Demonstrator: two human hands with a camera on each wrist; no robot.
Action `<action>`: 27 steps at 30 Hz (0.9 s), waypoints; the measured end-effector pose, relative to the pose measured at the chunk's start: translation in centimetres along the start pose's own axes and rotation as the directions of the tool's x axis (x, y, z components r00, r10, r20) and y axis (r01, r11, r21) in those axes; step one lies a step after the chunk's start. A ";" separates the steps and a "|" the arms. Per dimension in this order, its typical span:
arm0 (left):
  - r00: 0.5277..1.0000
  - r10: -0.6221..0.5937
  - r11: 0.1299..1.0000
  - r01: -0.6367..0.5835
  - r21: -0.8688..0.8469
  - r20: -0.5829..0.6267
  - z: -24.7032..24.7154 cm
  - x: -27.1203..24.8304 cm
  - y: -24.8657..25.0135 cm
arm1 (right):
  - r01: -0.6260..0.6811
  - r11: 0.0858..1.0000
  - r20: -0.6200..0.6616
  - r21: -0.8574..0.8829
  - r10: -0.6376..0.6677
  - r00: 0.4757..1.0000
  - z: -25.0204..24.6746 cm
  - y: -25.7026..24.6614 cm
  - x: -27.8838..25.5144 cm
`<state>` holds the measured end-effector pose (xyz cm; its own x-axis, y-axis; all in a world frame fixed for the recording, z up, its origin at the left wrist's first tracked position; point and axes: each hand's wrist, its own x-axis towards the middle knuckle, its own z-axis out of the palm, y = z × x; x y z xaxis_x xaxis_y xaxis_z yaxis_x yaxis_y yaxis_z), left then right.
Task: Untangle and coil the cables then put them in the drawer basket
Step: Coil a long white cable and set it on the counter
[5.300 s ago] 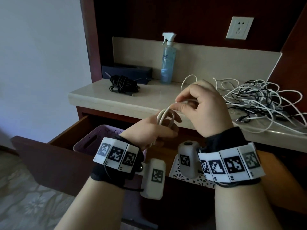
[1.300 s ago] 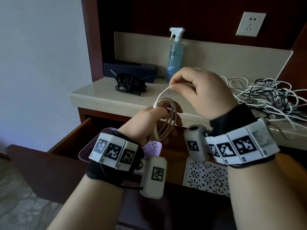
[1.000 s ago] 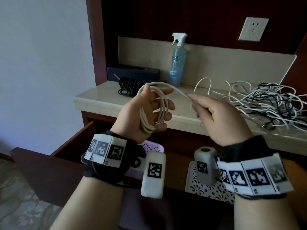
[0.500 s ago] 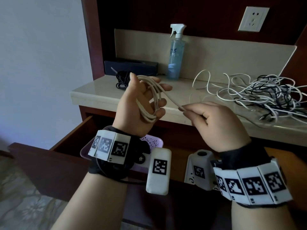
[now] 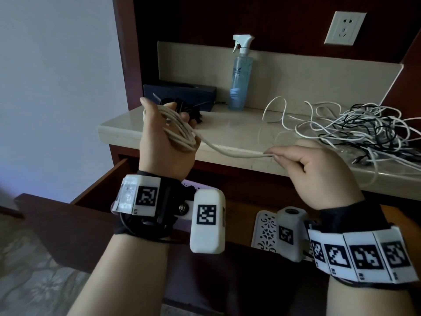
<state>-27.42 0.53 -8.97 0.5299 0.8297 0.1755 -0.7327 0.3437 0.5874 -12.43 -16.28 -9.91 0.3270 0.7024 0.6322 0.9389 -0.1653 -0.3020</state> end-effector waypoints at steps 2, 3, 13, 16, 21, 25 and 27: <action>1.000 -0.004 1.000 0.004 -0.003 -0.014 0.3 -0.2 -0.3 | 0.045 0.998 0.010 -0.033 -0.044 0.999 -0.2 -0.3 -0.1; 1.000 -0.001 1.000 0.001 -0.003 -0.009 0.5 -0.4 -0.3 | 0.065 0.997 0.012 -0.047 -0.065 0.998 -0.3 -0.4 -0.2; 0.923 -0.150 0.777 -0.112 0.620 0.355 1.8 -2.1 -2.4 | 0.259 0.961 -0.131 0.102 -0.245 0.961 -1.8 -2.6 0.3; 0.851 -0.228 0.644 -0.233 0.729 0.474 1.5 -2.5 -3.1 | 0.210 0.970 -0.209 0.122 -0.181 0.961 -1.9 -3.1 0.7; 0.746 -0.454 0.489 -0.248 0.836 0.487 2.3 -3.1 -3.1 | 0.173 0.979 -0.200 0.106 -0.149 0.968 -1.9 -3.2 1.4; 0.779 -0.424 0.496 -0.227 0.838 0.462 2.3 -3.3 -3.0 | 0.215 0.967 -0.194 0.133 -0.188 0.963 -2.2 -2.9 1.8; 0.811 -0.396 0.639 -0.092 0.763 0.430 2.2 -3.3 -3.2 | 0.196 0.971 -0.184 0.139 -0.169 0.968 -2.3 -2.2 1.7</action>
<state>-25.91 -4.27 -9.71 0.9039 0.3478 0.2491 -0.1913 -0.1923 0.9625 -13.72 -16.25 -6.52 0.1774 0.5803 0.7948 0.9606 0.0734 -0.2680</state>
